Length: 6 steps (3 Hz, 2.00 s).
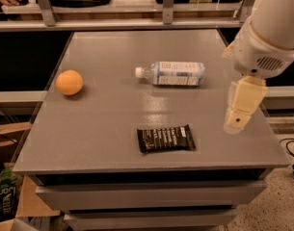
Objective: Move rxbar chocolate near orange
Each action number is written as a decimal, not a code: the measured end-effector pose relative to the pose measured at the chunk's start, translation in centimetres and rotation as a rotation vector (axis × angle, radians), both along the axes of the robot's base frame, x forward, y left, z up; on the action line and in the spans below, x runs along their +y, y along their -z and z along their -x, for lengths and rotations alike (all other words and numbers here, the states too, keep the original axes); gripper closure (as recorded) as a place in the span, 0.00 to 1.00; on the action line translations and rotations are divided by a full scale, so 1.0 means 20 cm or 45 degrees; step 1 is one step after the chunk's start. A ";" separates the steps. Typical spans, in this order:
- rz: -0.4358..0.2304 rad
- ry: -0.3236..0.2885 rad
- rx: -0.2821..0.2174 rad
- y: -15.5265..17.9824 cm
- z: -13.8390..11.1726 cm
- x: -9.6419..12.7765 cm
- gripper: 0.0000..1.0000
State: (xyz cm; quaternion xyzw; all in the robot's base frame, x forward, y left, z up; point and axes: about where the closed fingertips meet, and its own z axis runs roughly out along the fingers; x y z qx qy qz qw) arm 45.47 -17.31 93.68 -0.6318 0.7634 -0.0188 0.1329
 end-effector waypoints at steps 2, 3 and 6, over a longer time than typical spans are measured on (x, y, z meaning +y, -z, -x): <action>0.035 -0.110 0.116 0.30 -0.05 0.25 0.00; 0.055 -0.155 0.164 0.42 -0.05 0.36 0.00; 0.005 -0.255 0.228 0.58 -0.04 0.65 0.42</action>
Offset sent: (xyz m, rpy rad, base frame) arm 0.0120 0.0794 -0.1025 -0.0614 0.1676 0.1411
